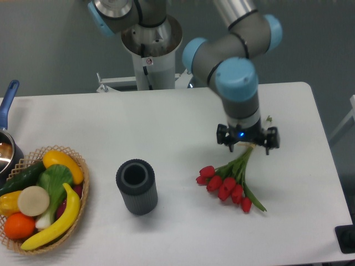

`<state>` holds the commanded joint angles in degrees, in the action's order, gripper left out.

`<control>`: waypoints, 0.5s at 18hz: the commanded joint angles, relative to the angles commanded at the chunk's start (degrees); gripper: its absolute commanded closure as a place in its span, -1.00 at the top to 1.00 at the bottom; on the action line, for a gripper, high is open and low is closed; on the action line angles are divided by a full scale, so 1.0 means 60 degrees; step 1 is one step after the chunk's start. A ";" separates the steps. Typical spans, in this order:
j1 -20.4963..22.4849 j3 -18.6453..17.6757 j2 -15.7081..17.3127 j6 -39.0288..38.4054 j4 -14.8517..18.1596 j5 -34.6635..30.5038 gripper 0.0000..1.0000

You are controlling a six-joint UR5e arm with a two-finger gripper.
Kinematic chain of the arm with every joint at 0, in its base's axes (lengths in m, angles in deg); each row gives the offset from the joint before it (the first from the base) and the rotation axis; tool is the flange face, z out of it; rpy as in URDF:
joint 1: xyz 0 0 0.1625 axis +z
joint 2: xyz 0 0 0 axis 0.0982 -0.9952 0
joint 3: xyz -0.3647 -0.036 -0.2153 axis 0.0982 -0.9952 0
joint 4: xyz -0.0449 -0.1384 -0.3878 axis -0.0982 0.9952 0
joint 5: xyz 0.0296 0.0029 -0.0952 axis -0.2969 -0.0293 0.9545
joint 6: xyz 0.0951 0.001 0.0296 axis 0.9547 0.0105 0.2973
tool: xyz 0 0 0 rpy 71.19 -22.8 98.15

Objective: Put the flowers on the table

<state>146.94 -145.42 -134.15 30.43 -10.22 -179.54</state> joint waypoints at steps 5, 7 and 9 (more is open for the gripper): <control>0.0995 0.0000 0.0952 0.2370 0.1154 0.0893 1.00; 0.1522 -0.0102 0.1449 0.3863 0.1799 0.1319 1.00; 0.1933 -0.0102 0.1772 0.5140 0.2370 0.1510 1.00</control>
<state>158.53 -146.03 -123.51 61.27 4.00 -170.48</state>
